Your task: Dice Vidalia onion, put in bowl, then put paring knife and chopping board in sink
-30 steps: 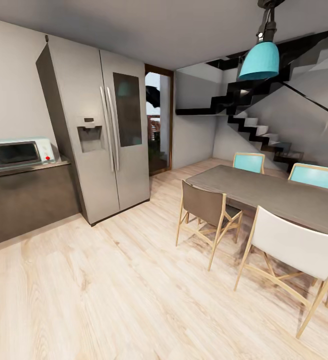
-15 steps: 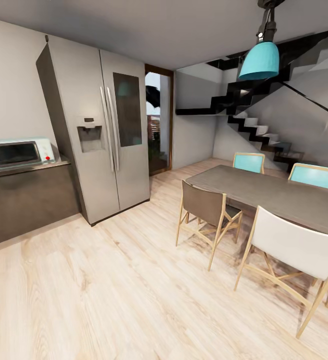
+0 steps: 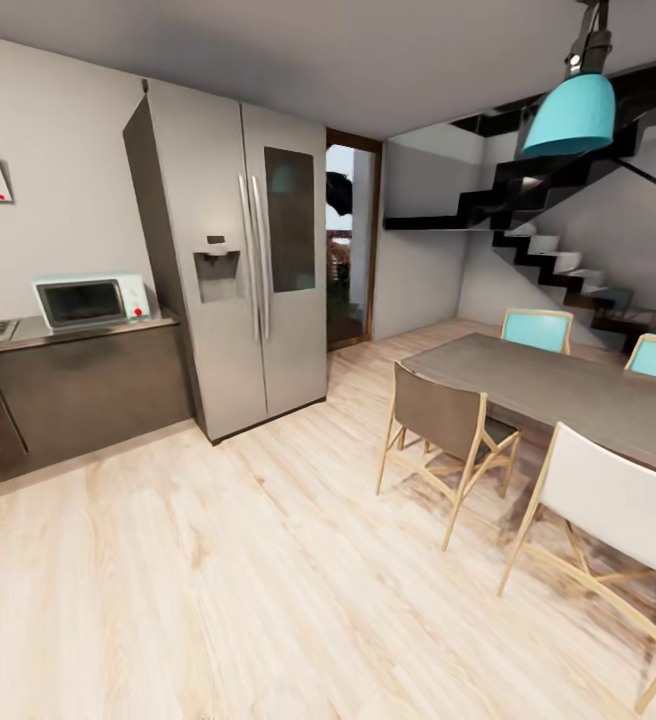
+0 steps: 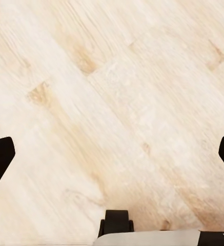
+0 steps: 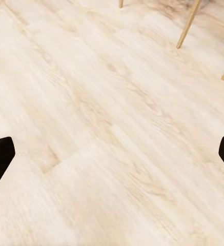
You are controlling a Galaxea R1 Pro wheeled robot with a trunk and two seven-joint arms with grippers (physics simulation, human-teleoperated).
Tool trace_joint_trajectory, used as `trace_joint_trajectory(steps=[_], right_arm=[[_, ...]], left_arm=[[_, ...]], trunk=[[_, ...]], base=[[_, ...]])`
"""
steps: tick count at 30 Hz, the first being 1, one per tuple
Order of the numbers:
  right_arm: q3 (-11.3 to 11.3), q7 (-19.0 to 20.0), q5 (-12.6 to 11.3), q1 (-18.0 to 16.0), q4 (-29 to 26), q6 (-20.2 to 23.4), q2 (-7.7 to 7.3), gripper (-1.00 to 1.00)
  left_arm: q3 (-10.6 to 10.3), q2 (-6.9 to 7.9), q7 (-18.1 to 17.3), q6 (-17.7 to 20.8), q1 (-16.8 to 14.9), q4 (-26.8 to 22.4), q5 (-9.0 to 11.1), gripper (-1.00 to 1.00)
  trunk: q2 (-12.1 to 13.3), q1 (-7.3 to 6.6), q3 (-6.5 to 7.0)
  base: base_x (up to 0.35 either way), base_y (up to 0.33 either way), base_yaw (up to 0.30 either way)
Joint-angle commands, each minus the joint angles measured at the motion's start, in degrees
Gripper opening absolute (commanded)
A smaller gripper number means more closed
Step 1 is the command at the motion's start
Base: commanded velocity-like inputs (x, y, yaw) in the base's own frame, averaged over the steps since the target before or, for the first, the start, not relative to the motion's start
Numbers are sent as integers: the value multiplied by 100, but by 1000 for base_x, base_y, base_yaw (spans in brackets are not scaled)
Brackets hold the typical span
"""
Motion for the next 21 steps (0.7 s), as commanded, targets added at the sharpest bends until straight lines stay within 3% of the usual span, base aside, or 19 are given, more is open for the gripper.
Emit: trace_joint_trajectory(steps=[1,21], right_arm=[[1,-2,2,-3,4,-17,1,100],[20,-2,2,-3,26,-23,9,100]], left_arm=[[6,0,1,-1,3,-8,6,100],[4,-8,1,-1,3,74,7,100]], trunk=[[-3,0,-5],[-3,0,-5]], base=[[0,0,249],[0,0,251]])
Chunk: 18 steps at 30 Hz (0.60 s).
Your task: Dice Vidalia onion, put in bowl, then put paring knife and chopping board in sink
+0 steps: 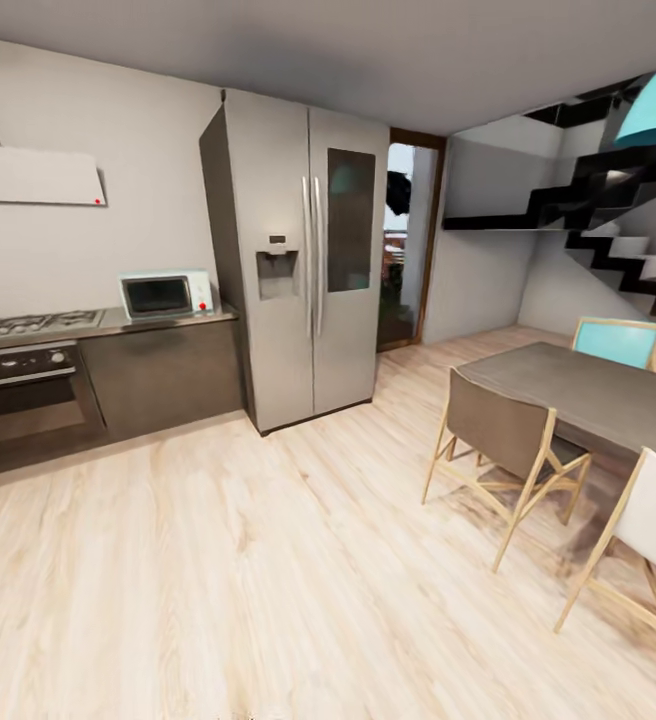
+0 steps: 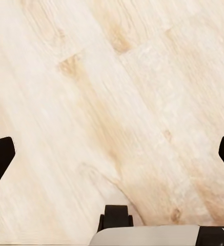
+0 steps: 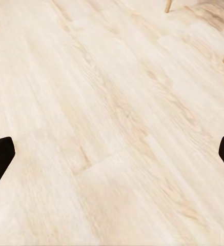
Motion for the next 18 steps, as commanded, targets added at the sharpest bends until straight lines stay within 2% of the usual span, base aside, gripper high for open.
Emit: trace_joint_trajectory(steps=[1,18], right_arm=[[4,-2,2,-3,5,-18,0,100],[-1,-5,2,-3,12,-64,0,100]], left_arm=[[7,-1,1,-1,3,-8,6,100],[4,7,1,-1,3,1,6,100]], trunk=[[-2,0,-5],[-2,0,-5]], base=[[0,0,251],[0,0,251]])
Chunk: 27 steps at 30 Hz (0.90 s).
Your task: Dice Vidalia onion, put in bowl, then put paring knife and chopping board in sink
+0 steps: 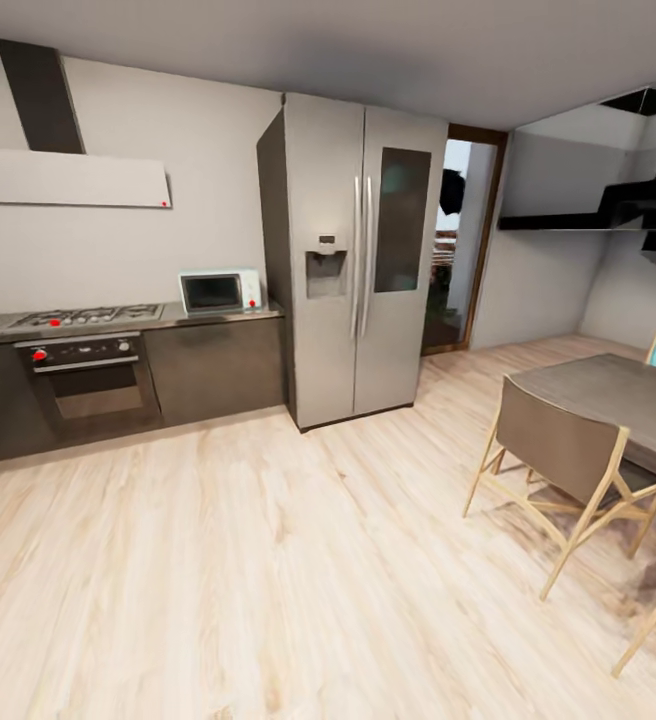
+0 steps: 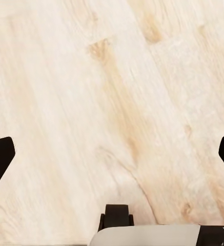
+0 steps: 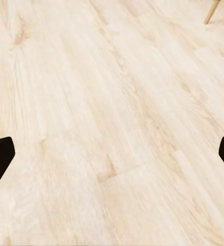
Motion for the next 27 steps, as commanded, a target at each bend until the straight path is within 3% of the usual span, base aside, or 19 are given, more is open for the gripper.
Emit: trace_joint_trajectory(steps=[1,27], right_arm=[[3,-1,1,-3,5,-17,0,100],[5,-1,1,-3,15,-26,0,100]], left_arm=[[5,-1,1,-1,3,-9,6,100],[5,-4,1,-1,3,-8,6,100]], trunk=[[-3,0,-5],[-3,0,-5]], base=[[0,0,251],[0,0,251]])
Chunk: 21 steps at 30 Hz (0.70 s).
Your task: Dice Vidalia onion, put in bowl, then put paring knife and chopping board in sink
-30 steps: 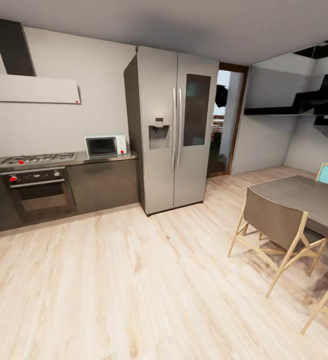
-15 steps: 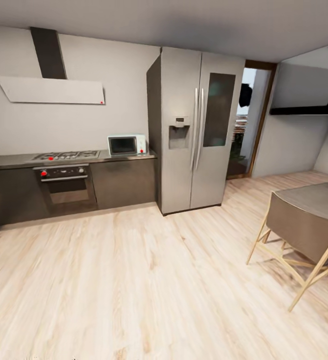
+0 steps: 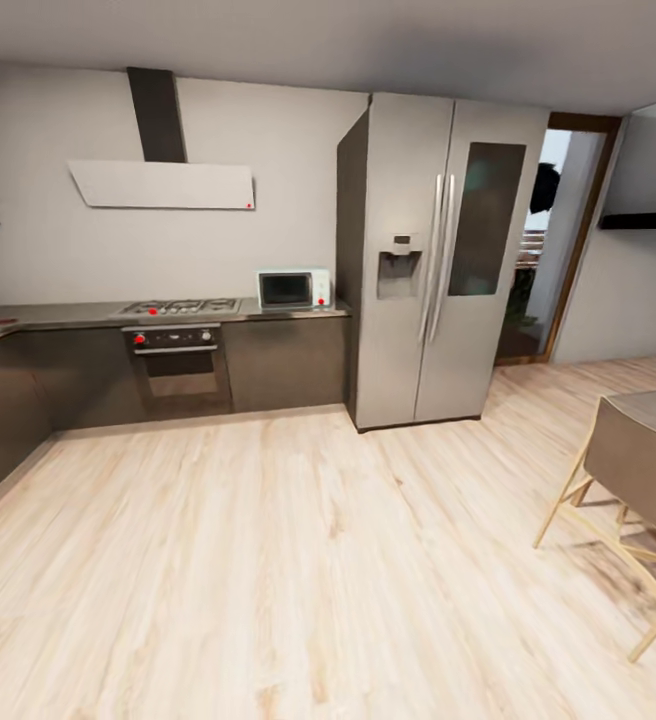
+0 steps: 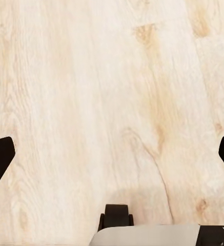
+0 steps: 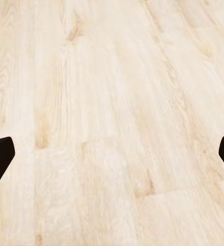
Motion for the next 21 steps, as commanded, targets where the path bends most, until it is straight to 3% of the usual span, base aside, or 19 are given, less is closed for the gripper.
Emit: trace_joint_trajectory(steps=[1,21], right_arm=[[2,-1,2,-3,8,-17,0,100],[-6,1,-6,-3,49,-17,0,100]], left_arm=[[5,-1,1,-1,3,-9,6,100],[5,-10,1,-1,3,162,6,100]], trunk=[[-3,0,-5],[-3,0,-5]], base=[[0,0,251],[0,0,251]])
